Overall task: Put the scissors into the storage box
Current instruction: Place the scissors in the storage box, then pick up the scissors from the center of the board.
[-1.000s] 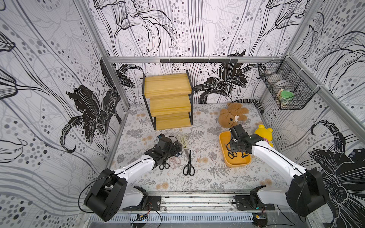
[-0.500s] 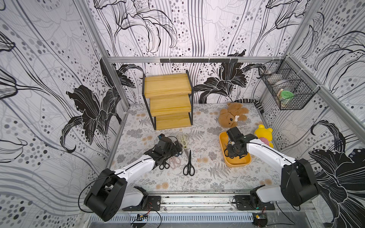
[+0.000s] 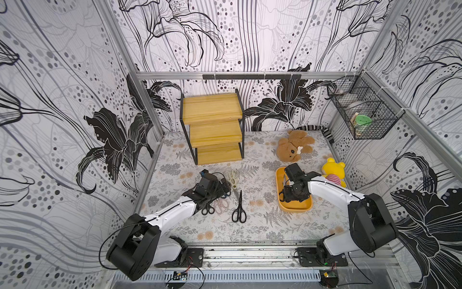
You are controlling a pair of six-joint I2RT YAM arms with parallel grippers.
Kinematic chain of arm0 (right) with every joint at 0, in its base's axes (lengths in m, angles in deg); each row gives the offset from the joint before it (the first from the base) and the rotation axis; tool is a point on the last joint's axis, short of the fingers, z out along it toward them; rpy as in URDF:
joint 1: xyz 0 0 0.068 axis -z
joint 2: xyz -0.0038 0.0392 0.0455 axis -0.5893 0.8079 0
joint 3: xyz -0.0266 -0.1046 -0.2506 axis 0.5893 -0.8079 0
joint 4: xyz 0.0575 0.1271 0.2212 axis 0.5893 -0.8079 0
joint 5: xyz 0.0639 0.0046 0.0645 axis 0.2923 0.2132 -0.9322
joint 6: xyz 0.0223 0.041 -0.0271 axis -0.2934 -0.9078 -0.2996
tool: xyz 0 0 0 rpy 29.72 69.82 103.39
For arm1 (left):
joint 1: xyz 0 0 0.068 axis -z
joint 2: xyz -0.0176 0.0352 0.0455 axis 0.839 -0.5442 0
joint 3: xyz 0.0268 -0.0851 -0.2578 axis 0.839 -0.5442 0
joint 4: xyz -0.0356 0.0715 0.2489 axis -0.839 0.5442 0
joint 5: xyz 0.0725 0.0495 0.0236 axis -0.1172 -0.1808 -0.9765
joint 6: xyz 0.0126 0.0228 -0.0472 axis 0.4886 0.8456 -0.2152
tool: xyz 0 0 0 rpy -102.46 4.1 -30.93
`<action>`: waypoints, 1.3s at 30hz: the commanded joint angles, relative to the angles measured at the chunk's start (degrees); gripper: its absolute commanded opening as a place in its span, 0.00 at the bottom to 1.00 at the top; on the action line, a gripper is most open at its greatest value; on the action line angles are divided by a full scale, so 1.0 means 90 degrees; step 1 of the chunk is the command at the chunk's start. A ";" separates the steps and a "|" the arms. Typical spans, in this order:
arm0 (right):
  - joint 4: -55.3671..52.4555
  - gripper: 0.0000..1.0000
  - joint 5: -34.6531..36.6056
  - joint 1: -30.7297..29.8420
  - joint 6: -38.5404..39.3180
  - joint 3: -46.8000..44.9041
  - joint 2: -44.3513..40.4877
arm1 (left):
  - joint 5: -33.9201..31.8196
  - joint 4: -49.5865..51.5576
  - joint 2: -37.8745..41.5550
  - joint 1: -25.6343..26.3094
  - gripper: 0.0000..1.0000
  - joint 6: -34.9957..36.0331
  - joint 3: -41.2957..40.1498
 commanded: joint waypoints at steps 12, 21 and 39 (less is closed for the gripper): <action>0.0554 0.20 -0.0525 -0.0042 -0.0209 0.0250 0.0543 | -0.0130 -0.0227 0.0205 0.0053 0.98 -0.0044 -0.0141; 0.0166 0.38 -0.0268 -0.0140 -0.0320 0.0706 0.0003 | -0.0188 -0.0236 0.0221 0.0047 0.98 -0.0063 -0.0164; 0.0397 0.40 -0.0182 -0.3449 -0.0885 0.1833 0.1095 | -0.0159 -0.0671 0.0358 -0.0129 0.97 -0.0644 -0.0618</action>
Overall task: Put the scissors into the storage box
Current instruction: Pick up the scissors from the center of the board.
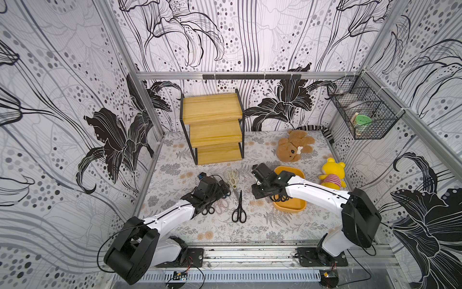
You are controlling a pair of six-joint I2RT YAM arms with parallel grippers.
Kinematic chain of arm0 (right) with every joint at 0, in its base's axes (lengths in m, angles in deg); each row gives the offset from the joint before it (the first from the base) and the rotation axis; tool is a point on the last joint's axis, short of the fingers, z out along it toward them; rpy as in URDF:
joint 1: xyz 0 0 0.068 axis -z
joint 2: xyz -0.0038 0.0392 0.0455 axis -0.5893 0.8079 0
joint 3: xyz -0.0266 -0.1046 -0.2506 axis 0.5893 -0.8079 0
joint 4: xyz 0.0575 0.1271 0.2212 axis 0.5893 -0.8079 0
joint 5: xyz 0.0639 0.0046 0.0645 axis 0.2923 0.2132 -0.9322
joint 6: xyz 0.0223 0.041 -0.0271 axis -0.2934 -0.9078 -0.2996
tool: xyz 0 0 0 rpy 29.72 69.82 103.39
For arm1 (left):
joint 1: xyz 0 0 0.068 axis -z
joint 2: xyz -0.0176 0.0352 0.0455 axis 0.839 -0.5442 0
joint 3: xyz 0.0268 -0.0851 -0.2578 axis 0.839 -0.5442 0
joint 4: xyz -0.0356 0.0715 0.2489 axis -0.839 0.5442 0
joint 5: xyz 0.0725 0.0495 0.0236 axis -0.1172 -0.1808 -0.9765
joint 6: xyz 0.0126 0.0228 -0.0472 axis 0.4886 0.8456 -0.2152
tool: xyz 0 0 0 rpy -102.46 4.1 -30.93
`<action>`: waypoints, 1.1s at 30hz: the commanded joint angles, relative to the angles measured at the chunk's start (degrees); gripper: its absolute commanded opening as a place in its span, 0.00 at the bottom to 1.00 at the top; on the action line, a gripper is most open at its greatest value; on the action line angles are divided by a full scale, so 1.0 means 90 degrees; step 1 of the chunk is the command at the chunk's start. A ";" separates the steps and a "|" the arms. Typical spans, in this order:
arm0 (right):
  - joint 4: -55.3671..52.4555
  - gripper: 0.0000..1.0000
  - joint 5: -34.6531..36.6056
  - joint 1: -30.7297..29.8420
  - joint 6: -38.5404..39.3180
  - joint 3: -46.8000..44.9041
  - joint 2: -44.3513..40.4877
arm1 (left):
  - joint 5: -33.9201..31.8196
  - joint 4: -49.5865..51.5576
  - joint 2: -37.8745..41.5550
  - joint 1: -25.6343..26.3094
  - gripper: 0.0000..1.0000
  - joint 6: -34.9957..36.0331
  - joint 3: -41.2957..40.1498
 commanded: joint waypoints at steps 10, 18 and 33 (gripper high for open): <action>-0.0273 0.40 0.0099 -0.1624 -0.0709 0.0287 0.1185 | -0.0272 -0.0089 0.0598 -0.0500 0.97 -0.0248 -0.0333; -0.0523 0.37 0.0331 -0.1633 -0.0901 0.0460 0.1497 | -0.0360 -0.0017 0.0811 -0.0525 0.97 -0.0345 -0.0307; -0.0674 0.32 0.0357 -0.1639 -0.0999 0.0684 0.1891 | -0.0416 0.0000 0.0938 -0.0521 0.97 -0.0291 -0.0406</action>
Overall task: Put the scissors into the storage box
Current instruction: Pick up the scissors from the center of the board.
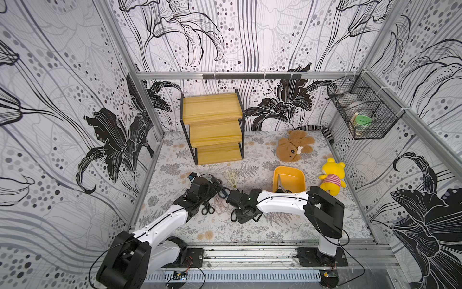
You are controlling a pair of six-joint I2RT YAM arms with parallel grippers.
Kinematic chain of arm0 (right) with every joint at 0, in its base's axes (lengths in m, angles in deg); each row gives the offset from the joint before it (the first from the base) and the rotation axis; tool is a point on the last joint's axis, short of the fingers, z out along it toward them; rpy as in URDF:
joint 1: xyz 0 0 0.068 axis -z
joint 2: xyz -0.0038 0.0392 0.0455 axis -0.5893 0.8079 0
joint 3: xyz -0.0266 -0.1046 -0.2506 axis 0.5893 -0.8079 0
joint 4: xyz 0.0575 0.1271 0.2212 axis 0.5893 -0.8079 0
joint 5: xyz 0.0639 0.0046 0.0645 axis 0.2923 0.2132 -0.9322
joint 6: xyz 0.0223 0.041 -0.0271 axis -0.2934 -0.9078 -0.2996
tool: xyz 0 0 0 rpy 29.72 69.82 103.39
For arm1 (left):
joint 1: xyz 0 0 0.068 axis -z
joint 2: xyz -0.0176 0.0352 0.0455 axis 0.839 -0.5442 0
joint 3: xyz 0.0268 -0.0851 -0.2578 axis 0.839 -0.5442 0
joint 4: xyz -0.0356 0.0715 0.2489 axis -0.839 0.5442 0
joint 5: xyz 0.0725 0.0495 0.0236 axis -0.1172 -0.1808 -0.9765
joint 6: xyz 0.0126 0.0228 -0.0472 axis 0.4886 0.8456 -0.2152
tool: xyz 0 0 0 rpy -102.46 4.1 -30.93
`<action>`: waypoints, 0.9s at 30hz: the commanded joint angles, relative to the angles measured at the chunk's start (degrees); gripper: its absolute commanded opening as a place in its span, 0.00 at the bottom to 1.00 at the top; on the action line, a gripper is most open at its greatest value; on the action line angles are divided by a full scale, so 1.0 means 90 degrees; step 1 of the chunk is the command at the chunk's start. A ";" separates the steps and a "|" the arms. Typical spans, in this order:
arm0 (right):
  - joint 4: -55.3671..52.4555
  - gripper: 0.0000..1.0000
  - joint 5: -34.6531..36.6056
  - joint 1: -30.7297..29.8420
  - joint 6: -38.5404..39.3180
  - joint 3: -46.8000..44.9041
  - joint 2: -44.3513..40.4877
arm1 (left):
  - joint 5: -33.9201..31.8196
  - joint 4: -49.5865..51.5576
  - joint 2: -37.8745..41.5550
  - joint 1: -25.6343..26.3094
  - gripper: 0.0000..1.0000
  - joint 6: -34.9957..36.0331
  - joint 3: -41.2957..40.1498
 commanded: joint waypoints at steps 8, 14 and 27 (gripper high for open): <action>-0.0264 0.24 -0.0022 0.0075 -0.0174 0.0110 0.0334 | -0.0239 0.0027 0.0281 -0.0039 0.97 0.0020 -0.0205; -0.0233 0.19 -0.0030 0.0195 -0.0294 -0.0067 0.0278 | -0.0269 0.0068 0.0351 -0.0039 0.97 0.0041 -0.0206; -0.0367 0.00 0.0162 0.0237 -0.0542 -0.0173 0.0191 | -0.0314 0.0064 0.0547 -0.0037 0.97 -0.0003 -0.0323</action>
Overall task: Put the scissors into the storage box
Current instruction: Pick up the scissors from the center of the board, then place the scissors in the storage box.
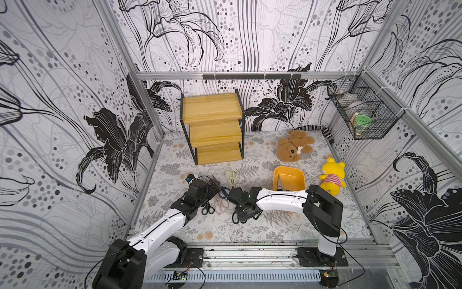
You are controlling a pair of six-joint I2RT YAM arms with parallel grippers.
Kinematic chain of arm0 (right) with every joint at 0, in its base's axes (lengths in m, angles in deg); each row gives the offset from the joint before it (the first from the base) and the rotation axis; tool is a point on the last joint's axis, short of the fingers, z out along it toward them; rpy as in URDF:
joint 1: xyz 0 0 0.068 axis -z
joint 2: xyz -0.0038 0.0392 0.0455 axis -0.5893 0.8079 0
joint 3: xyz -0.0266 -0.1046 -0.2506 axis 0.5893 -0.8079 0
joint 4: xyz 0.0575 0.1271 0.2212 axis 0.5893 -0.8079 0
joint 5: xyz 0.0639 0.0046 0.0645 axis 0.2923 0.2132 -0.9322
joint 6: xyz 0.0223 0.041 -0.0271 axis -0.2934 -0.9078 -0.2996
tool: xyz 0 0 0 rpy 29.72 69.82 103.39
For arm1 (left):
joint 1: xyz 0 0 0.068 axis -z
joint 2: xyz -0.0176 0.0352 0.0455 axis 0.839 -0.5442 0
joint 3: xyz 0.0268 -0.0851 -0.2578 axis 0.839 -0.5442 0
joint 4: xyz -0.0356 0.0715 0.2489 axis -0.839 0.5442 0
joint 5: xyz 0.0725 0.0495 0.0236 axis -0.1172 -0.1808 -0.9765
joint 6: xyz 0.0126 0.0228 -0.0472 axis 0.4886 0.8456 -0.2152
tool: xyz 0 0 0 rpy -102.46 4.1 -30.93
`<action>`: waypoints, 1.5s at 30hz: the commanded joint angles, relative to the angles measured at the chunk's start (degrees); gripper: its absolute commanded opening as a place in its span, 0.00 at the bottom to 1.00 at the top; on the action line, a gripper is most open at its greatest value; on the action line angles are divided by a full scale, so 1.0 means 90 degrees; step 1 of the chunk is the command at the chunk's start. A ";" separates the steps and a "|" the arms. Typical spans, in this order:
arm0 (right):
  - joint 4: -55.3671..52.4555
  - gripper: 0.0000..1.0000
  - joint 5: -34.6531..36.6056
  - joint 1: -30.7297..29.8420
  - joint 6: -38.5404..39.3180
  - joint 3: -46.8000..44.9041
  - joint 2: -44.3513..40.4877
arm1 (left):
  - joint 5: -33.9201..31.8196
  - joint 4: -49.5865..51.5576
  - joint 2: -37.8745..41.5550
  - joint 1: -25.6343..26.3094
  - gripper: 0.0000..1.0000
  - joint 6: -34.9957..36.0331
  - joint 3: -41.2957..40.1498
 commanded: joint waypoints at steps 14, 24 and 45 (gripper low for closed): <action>-0.0201 0.00 0.0226 0.0153 0.0009 -0.0232 -0.0409 | -0.0057 -0.0169 0.0094 -0.0036 0.97 0.0101 -0.0048; -0.0261 0.00 0.0377 0.0529 0.0546 0.0239 -0.0957 | 0.0165 -0.0439 -0.0219 -0.0033 0.97 0.0210 0.0308; -0.0816 0.00 0.0804 0.3266 0.2532 -0.0652 -0.2953 | 0.0497 -0.0223 -0.1958 0.0999 0.97 0.0834 0.1760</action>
